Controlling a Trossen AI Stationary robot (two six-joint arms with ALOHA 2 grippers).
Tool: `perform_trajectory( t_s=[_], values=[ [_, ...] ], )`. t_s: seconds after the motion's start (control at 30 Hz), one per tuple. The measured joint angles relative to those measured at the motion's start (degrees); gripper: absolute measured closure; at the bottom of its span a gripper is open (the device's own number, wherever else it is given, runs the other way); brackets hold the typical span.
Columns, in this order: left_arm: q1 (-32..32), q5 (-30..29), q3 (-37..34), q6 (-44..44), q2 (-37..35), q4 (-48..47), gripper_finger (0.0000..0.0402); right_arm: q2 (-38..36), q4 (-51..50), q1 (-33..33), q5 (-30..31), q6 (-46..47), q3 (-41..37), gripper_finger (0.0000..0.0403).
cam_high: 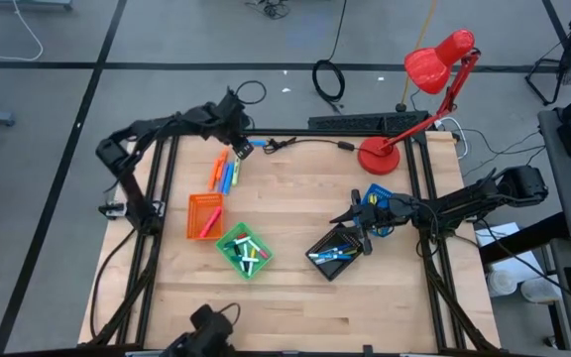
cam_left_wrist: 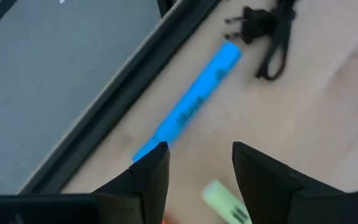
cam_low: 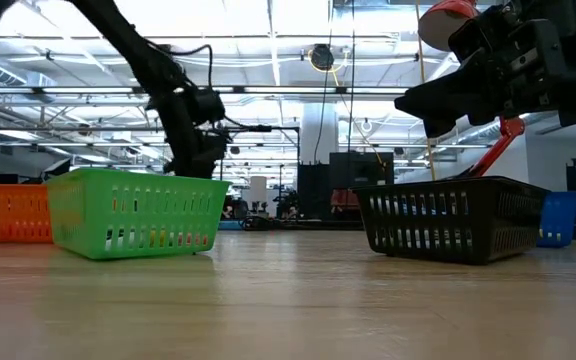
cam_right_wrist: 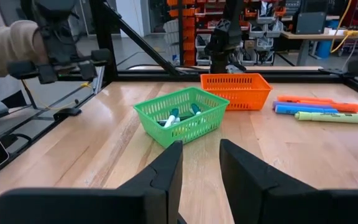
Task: Pick & Place Markers
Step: Put the top large blue highlighter pen into the orange basket
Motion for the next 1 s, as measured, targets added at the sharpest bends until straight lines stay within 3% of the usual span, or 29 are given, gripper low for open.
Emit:
perform_trajectory(
  t_s=[0.4,0.63,0.8,1.0],
  values=[
    [-0.6,-0.1,8.6,4.3,11.6,-3.7,0.0207,0.0,0.0,0.0,0.0,0.0,0.0,0.0309],
    [-0.3,0.2,9.9,6.0,15.4,-3.8,0.0215,0.0,0.0,0.0,0.0,0.0,0.0,0.0309],
    [-0.5,1.0,9.9,6.2,15.9,-6.1,0.0248,0.0,0.0,0.0,0.0,0.0,0.0,0.0309],
    [-0.6,1.0,9.6,6.2,14.5,-6.8,0.0337,0.0,0.0,0.0,0.0,0.0,0.0,0.0309]
  ],
)
